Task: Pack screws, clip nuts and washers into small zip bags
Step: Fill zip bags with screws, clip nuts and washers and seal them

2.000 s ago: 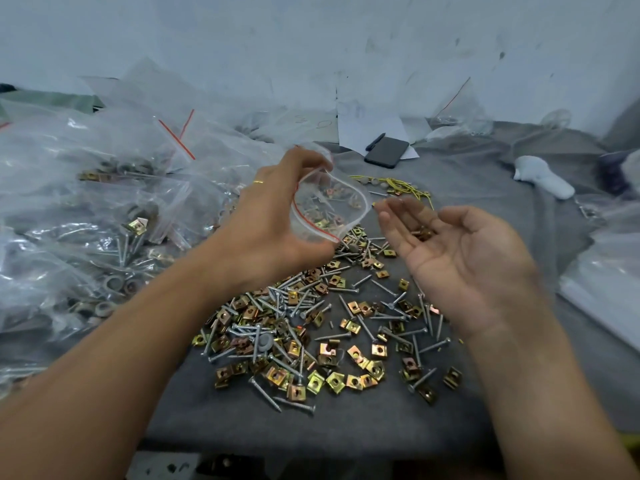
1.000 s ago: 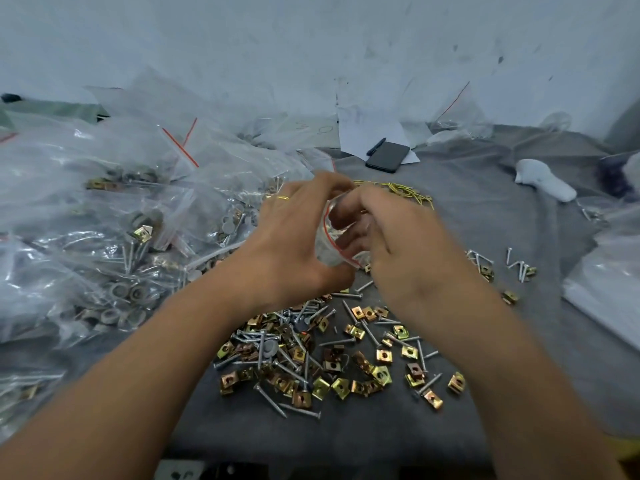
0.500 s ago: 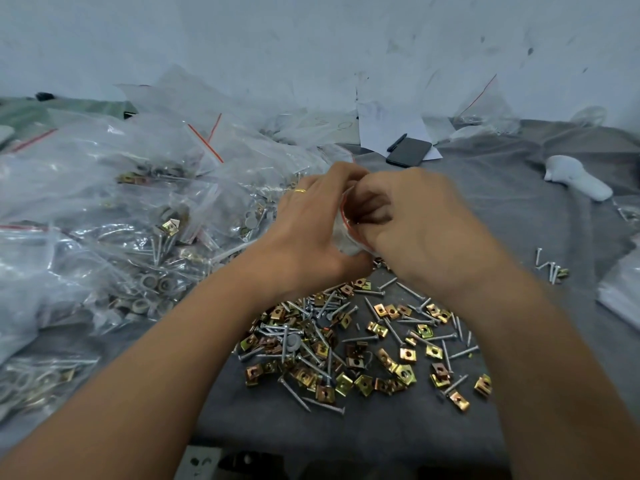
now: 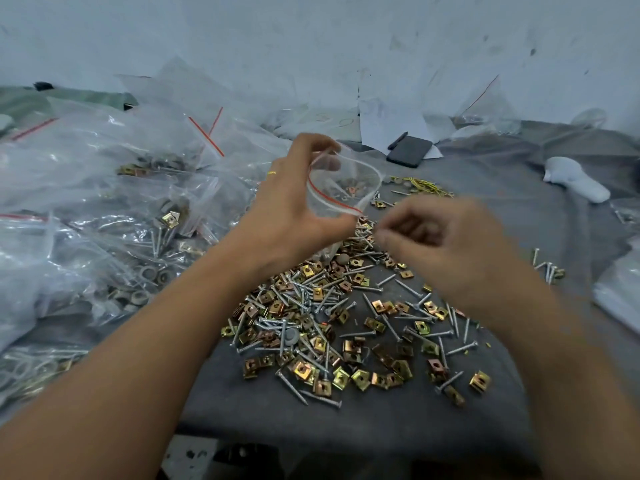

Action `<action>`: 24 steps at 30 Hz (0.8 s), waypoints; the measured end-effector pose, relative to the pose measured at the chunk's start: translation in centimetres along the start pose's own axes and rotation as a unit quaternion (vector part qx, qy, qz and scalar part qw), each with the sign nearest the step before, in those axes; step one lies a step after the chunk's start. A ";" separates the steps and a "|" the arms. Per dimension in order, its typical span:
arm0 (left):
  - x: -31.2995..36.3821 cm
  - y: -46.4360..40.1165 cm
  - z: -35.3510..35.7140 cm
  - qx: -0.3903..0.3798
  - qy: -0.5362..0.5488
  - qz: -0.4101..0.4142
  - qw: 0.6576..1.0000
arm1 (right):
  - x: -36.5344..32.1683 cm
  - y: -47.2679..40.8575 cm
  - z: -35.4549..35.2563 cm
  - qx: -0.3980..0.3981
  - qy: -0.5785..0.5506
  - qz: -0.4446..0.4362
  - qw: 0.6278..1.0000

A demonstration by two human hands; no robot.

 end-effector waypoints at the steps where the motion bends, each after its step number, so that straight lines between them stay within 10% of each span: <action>1: -0.1 -0.1 -0.2 0.010 0.004 -0.004 1.000 | 0.6 0.1 1.3 -0.042 0.050 0.014 0.998; 13: -0.1 0.2 0.8 -0.014 0.057 -0.016 0.998 | 1.1 -0.4 6.5 -0.135 0.277 0.065 0.949; 24: -0.3 0.0 0.4 -0.012 0.046 -0.009 0.999 | 4.2 -0.2 3.9 -0.055 -0.005 0.159 0.986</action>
Point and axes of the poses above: each hand's wrist, its own y-axis away from the middle knuckle, its own z-axis out of the palm, x = y × z, the point moved 5 cm from there along -y, towards the middle knuckle, and after that the axes turned 5 degrees about y, right-handed, at the moved point
